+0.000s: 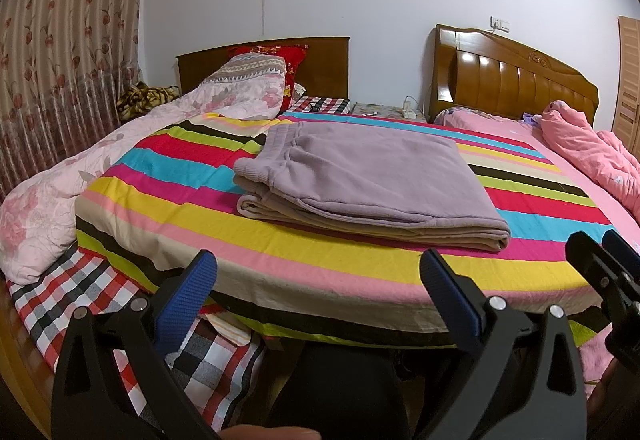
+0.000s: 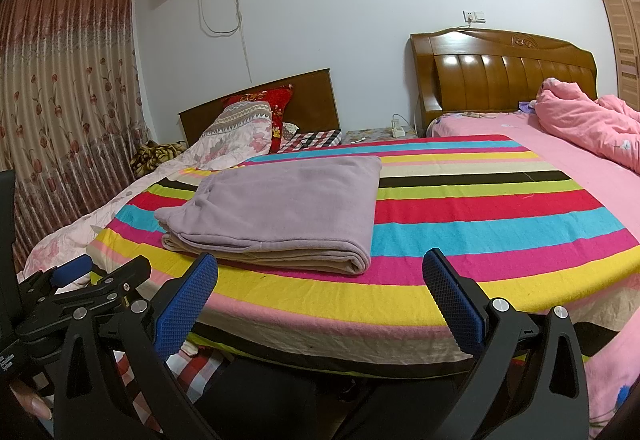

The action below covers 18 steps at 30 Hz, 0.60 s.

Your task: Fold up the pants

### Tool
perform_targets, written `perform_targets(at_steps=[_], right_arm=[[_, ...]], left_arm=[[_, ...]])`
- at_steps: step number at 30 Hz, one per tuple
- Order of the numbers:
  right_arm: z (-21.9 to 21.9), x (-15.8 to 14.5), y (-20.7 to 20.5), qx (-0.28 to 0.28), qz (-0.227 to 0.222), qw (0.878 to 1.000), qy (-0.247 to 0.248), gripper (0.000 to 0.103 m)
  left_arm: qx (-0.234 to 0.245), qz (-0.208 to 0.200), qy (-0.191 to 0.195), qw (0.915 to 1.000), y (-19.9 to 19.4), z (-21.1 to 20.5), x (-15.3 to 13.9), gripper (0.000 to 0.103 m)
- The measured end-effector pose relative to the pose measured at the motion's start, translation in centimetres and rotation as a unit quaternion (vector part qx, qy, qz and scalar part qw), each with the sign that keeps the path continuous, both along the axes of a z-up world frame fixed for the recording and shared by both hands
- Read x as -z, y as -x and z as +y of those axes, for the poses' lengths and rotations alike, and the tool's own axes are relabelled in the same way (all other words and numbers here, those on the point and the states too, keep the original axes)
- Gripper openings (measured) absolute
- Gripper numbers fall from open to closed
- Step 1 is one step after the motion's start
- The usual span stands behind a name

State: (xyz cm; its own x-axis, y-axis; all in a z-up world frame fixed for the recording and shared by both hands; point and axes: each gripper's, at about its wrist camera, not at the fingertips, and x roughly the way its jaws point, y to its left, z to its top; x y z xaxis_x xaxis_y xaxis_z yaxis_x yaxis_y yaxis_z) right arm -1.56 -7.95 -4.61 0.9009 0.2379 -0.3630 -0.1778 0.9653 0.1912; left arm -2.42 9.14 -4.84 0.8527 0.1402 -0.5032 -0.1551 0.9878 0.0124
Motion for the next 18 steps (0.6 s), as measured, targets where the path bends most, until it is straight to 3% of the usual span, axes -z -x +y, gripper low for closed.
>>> perform_targets(at_steps=[18], right_arm=[[-0.16,0.19,0.02,-0.005,0.005,1.0,-0.005,0.098]], left_arm=[[-0.001,0.006,0.014,0.9999,-0.34,0.74,0.64,0.101]])
